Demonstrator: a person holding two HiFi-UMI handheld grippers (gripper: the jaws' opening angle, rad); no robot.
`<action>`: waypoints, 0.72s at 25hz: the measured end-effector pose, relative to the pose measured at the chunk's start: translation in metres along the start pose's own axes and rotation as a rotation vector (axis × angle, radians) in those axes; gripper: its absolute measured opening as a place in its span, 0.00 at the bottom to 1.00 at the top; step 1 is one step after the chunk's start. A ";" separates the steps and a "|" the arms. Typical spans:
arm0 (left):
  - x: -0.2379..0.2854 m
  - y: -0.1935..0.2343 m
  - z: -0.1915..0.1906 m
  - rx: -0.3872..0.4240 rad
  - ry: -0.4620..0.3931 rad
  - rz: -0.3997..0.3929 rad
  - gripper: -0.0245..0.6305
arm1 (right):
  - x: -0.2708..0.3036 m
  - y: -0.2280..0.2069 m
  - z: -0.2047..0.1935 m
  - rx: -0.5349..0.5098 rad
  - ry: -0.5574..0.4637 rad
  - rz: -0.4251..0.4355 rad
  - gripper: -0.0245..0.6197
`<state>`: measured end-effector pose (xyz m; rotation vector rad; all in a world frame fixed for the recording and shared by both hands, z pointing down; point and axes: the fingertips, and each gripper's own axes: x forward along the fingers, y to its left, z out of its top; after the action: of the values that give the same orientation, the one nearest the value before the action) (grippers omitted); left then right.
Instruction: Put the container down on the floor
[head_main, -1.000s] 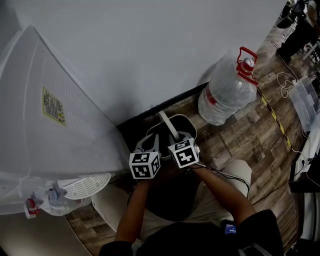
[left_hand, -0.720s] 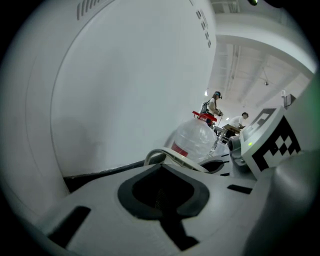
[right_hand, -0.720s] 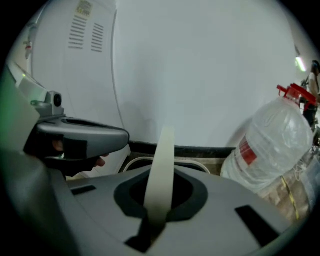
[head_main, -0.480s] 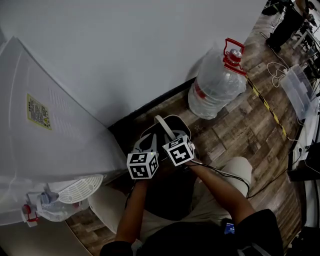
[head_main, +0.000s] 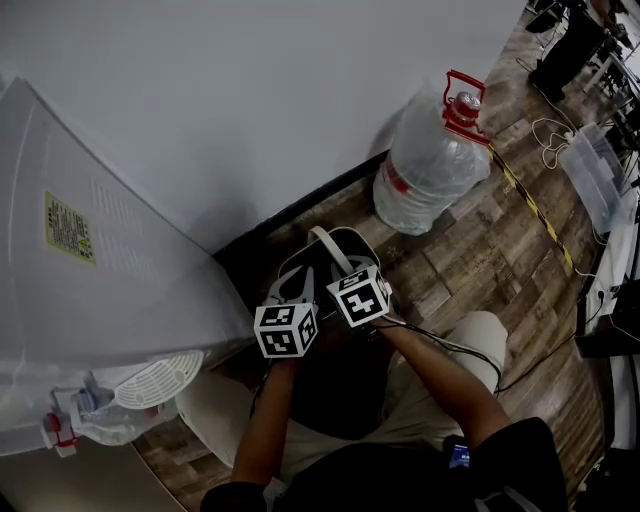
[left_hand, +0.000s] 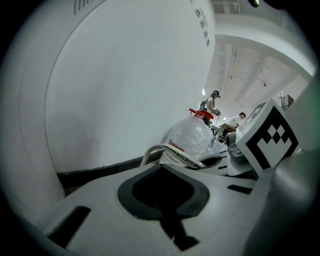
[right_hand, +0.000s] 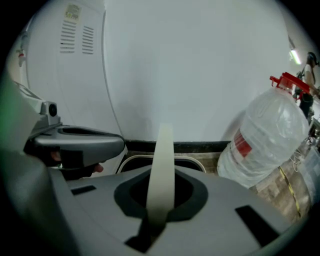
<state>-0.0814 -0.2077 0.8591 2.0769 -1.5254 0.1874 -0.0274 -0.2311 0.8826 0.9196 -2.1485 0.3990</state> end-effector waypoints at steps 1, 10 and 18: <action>0.000 0.000 0.000 -0.002 0.000 -0.001 0.06 | 0.000 -0.003 -0.001 0.004 0.002 -0.006 0.09; 0.009 -0.014 -0.004 0.011 0.012 -0.031 0.06 | 0.002 -0.034 -0.011 0.078 0.005 -0.056 0.09; 0.022 -0.029 -0.004 0.041 0.028 -0.076 0.06 | 0.006 -0.062 -0.016 0.077 0.028 -0.095 0.09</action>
<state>-0.0463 -0.2183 0.8618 2.1517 -1.4345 0.2196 0.0227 -0.2684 0.8975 1.0484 -2.0673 0.4476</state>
